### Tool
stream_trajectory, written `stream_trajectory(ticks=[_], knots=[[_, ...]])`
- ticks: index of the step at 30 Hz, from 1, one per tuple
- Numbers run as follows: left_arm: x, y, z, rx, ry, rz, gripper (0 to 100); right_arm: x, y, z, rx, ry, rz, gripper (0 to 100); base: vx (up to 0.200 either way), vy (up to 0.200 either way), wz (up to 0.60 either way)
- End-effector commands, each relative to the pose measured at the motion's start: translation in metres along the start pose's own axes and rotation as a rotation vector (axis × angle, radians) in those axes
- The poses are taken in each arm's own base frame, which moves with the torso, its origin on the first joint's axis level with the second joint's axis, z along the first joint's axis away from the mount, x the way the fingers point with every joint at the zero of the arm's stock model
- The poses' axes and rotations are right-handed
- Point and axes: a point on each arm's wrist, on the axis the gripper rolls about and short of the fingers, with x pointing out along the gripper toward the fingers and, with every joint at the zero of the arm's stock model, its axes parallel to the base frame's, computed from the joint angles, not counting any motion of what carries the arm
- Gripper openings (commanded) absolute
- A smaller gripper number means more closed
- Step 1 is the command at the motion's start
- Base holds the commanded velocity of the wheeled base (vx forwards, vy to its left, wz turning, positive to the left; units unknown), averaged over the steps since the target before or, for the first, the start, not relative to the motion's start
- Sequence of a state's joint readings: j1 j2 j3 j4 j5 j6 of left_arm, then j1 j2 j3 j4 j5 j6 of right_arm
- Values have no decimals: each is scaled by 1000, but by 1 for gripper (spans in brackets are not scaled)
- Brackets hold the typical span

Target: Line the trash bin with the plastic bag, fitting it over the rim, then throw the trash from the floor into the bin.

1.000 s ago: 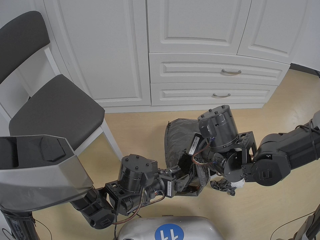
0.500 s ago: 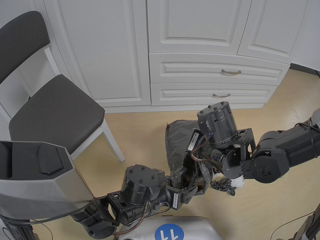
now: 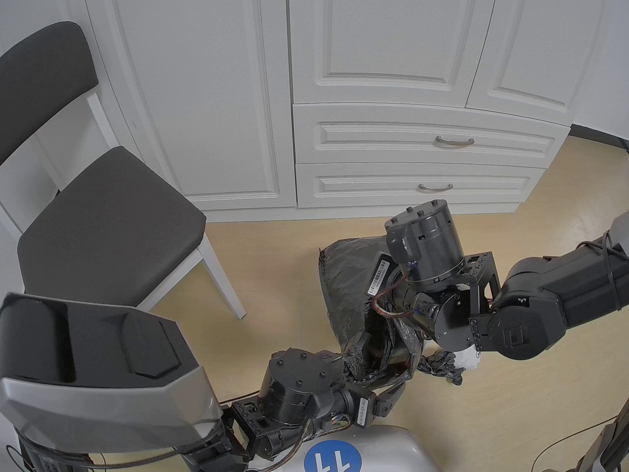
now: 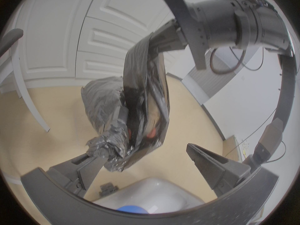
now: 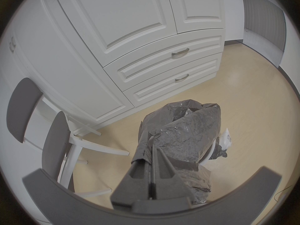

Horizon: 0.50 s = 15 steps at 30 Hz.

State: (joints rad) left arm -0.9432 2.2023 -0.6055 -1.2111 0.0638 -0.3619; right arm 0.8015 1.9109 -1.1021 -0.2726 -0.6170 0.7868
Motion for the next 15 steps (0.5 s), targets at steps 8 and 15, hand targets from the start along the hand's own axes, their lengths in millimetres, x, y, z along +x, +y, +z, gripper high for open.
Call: stream_trajectory(ticks=[8, 15], knots=[[14, 4, -18, 0, -25, -9, 100, 0, 3, -3, 3, 5, 6, 0, 0, 0, 0], [17, 7, -24, 10, -6, 8, 100, 1, 4, -5, 3, 8, 6, 0, 0, 0, 0]])
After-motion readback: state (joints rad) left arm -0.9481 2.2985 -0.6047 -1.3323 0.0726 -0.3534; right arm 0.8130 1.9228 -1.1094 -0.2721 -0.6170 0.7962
